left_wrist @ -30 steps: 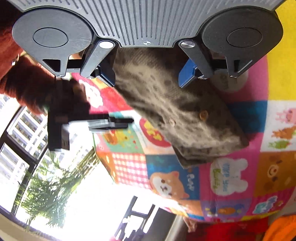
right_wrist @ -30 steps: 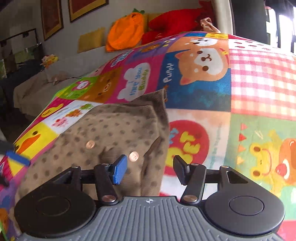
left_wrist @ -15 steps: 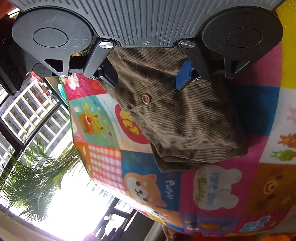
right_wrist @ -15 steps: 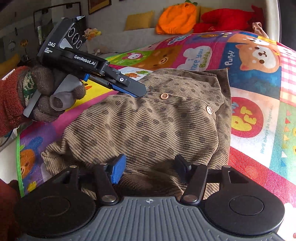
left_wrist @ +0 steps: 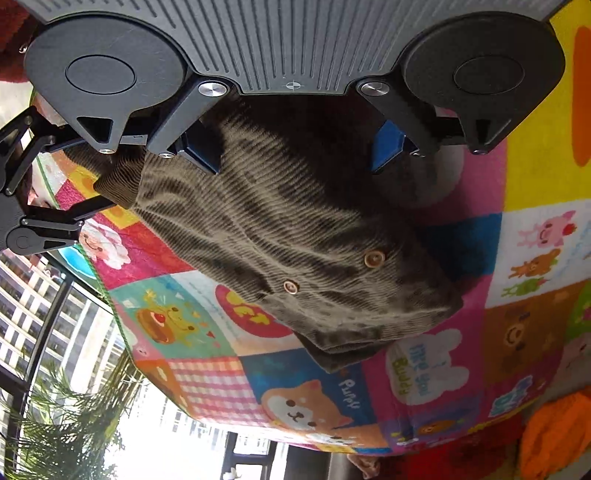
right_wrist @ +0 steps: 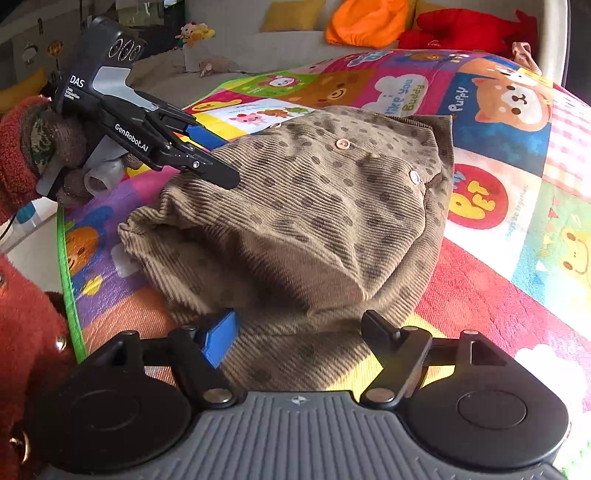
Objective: Fold clothes
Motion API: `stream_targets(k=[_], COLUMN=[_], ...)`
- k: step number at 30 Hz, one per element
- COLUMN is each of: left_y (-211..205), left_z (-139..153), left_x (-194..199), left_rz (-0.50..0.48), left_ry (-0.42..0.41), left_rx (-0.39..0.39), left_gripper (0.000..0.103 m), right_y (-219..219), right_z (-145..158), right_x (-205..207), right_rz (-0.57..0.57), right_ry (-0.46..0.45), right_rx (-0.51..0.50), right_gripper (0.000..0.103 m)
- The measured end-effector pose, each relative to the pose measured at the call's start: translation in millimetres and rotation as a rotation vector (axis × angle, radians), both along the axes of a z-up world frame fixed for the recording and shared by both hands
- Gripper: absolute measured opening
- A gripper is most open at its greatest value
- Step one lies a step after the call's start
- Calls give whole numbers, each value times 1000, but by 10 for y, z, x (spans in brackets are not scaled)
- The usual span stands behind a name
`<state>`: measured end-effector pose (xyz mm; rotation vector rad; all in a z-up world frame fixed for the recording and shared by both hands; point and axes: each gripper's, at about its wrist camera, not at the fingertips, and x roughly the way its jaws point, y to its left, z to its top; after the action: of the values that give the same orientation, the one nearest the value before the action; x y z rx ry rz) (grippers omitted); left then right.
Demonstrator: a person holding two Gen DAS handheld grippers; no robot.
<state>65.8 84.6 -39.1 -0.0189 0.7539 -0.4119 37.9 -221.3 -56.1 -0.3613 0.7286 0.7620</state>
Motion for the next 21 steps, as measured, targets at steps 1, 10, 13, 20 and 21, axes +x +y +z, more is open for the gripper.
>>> stream_targets(k=[1,10,13,20,21], left_y=[45,45,1,-50,-42], left_z=[6,104,134,274,301], left_x=[-27,-122,-135,-306,-354], left_rz=[16,104,109,45,24], left_ry=[0,-11,-12,-71,-87], left_rx=[-14,2,7,30,40], left_gripper=[92,95,95,98,99], right_y=[4,536,734,830,784], right_z=[33,59,7,-75,-62], right_x=[-71,-389,-423,-113,-11], right_rz=[18,261,342,224,179], right_ry=[-21,-204,-241,-153,-89], right_rx=[-8,-61,-90,-32,12], right_gripper=[75,81,82,71,65])
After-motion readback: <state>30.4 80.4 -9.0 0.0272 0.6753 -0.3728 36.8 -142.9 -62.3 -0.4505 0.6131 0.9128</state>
